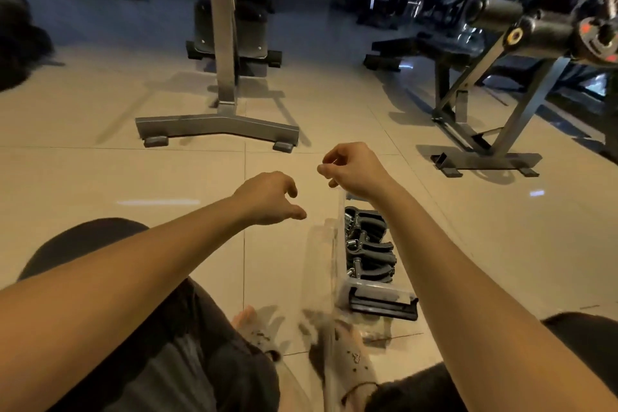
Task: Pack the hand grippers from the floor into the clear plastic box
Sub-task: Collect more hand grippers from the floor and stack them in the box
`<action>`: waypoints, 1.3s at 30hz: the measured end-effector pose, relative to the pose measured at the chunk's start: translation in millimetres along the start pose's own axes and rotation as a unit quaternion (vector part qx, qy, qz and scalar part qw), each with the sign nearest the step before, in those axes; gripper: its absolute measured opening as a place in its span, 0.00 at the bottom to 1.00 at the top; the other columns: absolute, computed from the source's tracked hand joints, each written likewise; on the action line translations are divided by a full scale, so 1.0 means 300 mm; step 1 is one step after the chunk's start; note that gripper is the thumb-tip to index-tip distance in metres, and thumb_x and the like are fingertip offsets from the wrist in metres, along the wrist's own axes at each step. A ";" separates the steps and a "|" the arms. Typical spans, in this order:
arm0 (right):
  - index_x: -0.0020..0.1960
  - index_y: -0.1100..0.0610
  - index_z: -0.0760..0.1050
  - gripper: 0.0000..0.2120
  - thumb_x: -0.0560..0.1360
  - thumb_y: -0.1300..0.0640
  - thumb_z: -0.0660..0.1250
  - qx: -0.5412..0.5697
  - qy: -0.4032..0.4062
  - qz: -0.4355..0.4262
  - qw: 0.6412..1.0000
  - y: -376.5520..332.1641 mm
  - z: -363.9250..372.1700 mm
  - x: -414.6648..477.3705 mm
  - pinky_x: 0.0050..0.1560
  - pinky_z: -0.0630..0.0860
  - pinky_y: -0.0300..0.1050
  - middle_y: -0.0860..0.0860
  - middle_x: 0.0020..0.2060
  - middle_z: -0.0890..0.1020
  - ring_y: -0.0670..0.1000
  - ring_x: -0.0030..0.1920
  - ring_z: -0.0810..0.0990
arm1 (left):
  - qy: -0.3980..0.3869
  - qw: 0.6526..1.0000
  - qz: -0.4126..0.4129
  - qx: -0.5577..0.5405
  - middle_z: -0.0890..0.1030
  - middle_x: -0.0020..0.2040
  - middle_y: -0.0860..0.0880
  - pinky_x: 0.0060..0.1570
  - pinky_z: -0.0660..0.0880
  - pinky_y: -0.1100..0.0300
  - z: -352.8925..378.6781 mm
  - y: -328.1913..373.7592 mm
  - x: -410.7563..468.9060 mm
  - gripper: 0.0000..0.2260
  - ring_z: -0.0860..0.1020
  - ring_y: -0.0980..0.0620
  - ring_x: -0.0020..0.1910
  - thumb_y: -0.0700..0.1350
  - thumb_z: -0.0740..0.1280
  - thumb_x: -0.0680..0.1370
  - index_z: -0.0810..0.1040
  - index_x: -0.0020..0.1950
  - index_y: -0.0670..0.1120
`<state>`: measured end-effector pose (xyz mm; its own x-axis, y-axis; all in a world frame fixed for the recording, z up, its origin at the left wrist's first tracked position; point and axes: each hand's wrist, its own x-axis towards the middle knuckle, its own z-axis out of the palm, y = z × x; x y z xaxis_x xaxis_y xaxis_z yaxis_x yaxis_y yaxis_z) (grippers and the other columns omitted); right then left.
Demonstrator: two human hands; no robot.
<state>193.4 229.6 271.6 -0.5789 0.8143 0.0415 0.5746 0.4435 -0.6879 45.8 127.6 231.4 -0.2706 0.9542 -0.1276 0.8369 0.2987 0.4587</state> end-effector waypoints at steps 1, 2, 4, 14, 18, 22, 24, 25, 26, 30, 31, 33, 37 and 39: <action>0.57 0.60 0.80 0.11 0.78 0.55 0.71 0.002 -0.010 0.000 1.000 -0.044 0.040 -0.007 0.41 0.79 0.43 0.54 0.46 0.84 0.51 0.43 0.85 | -0.001 1.000 -0.013 0.002 0.79 0.65 0.49 0.56 0.76 0.56 -0.033 -0.038 -0.037 0.25 0.78 0.49 0.60 0.57 0.75 0.74 0.78 0.67 0.48; 0.57 0.60 0.80 0.11 0.78 0.55 0.71 0.004 -0.018 -0.001 1.000 -0.090 0.082 -0.015 0.39 0.76 0.41 0.54 0.47 0.84 0.51 0.44 0.85 | -0.003 1.000 -0.027 0.007 0.79 0.65 0.48 0.55 0.76 0.56 -0.066 -0.079 -0.075 0.24 0.78 0.49 0.60 0.57 0.75 0.74 0.78 0.66 0.47; 0.57 0.61 0.80 0.11 0.78 0.56 0.71 0.012 -0.025 -0.010 1.000 -0.188 0.165 -0.028 0.40 0.77 0.42 0.55 0.47 0.84 0.52 0.44 0.85 | 0.001 0.998 -0.057 0.019 0.80 0.64 0.48 0.53 0.76 0.57 -0.137 -0.162 -0.157 0.24 0.78 0.49 0.59 0.57 0.75 0.75 0.78 0.66 0.46; 0.61 0.59 0.79 0.17 0.75 0.54 0.74 0.045 -0.109 -0.124 0.985 -0.696 0.595 -0.079 0.54 0.82 0.56 0.55 0.52 0.84 0.54 0.48 0.84 | 0.147 0.966 -0.210 -0.030 0.82 0.59 0.47 0.54 0.79 0.54 -0.484 -0.593 -0.638 0.20 0.80 0.49 0.54 0.53 0.76 0.74 0.81 0.62 0.45; 0.59 0.58 0.79 0.17 0.73 0.52 0.76 0.041 -0.157 -0.173 0.971 -0.905 0.771 -0.052 0.53 0.82 0.56 0.54 0.51 0.84 0.54 0.48 0.84 | 0.166 0.949 -0.264 -0.049 0.82 0.59 0.48 0.56 0.79 0.54 -0.602 -0.754 -0.790 0.19 0.80 0.49 0.55 0.53 0.75 0.75 0.81 0.62 0.45; 0.58 0.58 0.79 0.15 0.74 0.53 0.75 0.034 -0.203 -0.213 0.955 -1.095 0.962 0.007 0.52 0.83 0.54 0.54 0.50 0.84 0.54 0.47 0.84 | 0.189 0.922 -0.335 -0.044 0.82 0.50 0.51 0.50 0.79 0.56 -0.706 -0.932 -0.902 0.17 0.80 0.51 0.49 0.53 0.75 0.75 0.81 0.59 0.46; 0.58 0.59 0.79 0.15 0.74 0.53 0.75 0.035 -0.225 -0.230 0.946 -1.188 1.058 0.029 0.53 0.83 0.55 0.55 0.50 0.84 0.54 0.47 0.84 | 0.201 0.907 -0.369 -0.034 0.82 0.51 0.50 0.45 0.77 0.58 -0.751 -1.019 -0.958 0.15 0.80 0.51 0.49 0.52 0.75 0.76 0.81 0.57 0.46; 0.58 0.59 0.80 0.15 0.74 0.54 0.75 0.034 -0.236 -0.241 0.941 -1.234 1.106 0.039 0.53 0.83 0.55 0.55 0.50 0.84 0.54 0.47 0.84 | 0.207 0.899 -0.386 -0.028 0.82 0.51 0.49 0.44 0.76 0.59 -0.772 -1.064 -0.987 0.14 0.80 0.50 0.48 0.52 0.75 0.76 0.81 0.56 0.46; 0.58 0.59 0.80 0.15 0.74 0.54 0.75 0.033 -0.246 -0.250 0.936 -1.279 1.155 0.048 0.53 0.82 0.55 0.55 0.49 0.84 0.55 0.47 0.84 | 0.212 0.890 -0.403 -0.025 0.83 0.51 0.48 0.44 0.77 0.58 -0.790 -1.116 -1.018 0.14 0.80 0.50 0.48 0.52 0.75 0.76 0.81 0.56 0.45; 0.57 0.60 0.80 0.14 0.74 0.55 0.75 0.019 -0.295 -0.281 0.913 -1.452 1.361 0.077 0.52 0.83 0.56 0.55 0.48 0.84 0.55 0.47 0.84 | 0.241 0.854 -0.460 -0.045 0.83 0.47 0.49 0.51 0.81 0.51 -0.846 -1.330 -1.141 0.13 0.80 0.50 0.46 0.54 0.75 0.74 0.82 0.53 0.47; 0.56 0.60 0.80 0.12 0.74 0.56 0.74 0.008 -0.307 -0.285 0.908 -1.495 1.414 0.084 0.52 0.83 0.56 0.55 0.47 0.84 0.55 0.47 0.84 | 0.249 0.845 -0.470 -0.056 0.83 0.47 0.49 0.50 0.80 0.51 -0.855 -1.379 -1.167 0.13 0.80 0.50 0.46 0.54 0.76 0.74 0.82 0.51 0.48; 0.54 0.59 0.80 0.10 0.75 0.57 0.73 -0.010 -0.330 -0.298 0.896 -1.587 1.523 0.107 0.51 0.84 0.57 0.55 0.46 0.83 0.55 0.46 0.85 | 0.264 0.828 -0.488 -0.082 0.83 0.47 0.49 0.52 0.81 0.50 -0.868 -1.479 -1.214 0.13 0.81 0.49 0.47 0.54 0.76 0.74 0.82 0.51 0.48; 0.53 0.61 0.81 0.09 0.75 0.59 0.72 -0.041 -0.361 -0.304 0.880 -1.716 1.696 0.184 0.49 0.84 0.54 0.56 0.45 0.84 0.54 0.46 0.85 | 0.270 0.811 -0.508 -0.105 0.83 0.48 0.49 0.56 0.81 0.47 -0.890 -1.646 -1.261 0.12 0.81 0.49 0.50 0.55 0.76 0.73 0.81 0.49 0.50; 0.53 0.61 0.80 0.09 0.75 0.59 0.72 -0.057 -0.373 -0.303 0.875 -1.785 1.783 0.235 0.46 0.83 0.51 0.56 0.44 0.84 0.54 0.46 0.85 | 0.272 0.801 -0.522 -0.110 0.83 0.49 0.49 0.56 0.81 0.47 -0.923 -1.747 -1.274 0.12 0.81 0.49 0.50 0.54 0.76 0.73 0.81 0.50 0.49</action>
<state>-464.6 -150.7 255.2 -0.9896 -0.0343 -0.1400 0.0616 0.7778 -0.6255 -421.0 -398.6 283.1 -0.9856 0.0192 -0.1682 -0.0691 0.8614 0.5032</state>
